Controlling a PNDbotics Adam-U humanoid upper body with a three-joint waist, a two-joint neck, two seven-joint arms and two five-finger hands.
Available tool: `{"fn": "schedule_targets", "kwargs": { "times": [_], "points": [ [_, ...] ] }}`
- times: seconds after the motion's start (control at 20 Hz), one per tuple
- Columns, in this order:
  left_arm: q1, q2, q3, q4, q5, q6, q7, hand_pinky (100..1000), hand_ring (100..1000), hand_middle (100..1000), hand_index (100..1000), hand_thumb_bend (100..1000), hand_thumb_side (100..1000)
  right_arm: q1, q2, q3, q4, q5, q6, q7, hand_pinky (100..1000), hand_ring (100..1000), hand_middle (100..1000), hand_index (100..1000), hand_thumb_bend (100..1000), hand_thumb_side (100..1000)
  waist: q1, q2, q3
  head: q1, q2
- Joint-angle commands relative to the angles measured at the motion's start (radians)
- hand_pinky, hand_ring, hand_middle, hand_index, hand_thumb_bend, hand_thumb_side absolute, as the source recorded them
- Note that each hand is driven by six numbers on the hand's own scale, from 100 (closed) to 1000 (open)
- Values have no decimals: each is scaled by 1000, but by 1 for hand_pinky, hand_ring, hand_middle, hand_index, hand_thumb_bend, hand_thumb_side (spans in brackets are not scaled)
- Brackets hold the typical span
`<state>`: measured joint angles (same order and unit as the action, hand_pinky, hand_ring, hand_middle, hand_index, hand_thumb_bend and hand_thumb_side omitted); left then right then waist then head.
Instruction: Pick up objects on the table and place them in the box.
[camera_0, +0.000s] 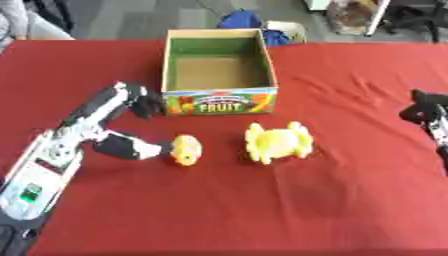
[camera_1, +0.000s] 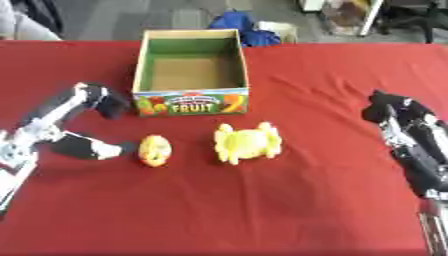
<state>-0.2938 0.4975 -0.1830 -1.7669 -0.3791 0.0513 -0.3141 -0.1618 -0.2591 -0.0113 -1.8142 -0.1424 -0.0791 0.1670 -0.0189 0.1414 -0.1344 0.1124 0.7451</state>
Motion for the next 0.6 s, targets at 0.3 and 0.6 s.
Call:
{"fn": "schedule_targets", "kwargs": {
  "times": [0.3, 0.6],
  "points": [
    [-27, 15, -36, 28, -27, -12, -47, 611, 554, 552, 711, 618, 217, -9, -17, 1, -14, -2, -2, 4, 823, 1000, 570, 729, 100, 460, 1, -14, -2, 4, -11],
    [-32, 11, -53, 61, -55, -18, -68, 612, 556, 555, 713, 627, 211, -9, -16, 0, -14, -1, -2, 5, 823, 1000, 570, 729, 100, 461, 1, -13, -5, 2, -11]
  ]
}}
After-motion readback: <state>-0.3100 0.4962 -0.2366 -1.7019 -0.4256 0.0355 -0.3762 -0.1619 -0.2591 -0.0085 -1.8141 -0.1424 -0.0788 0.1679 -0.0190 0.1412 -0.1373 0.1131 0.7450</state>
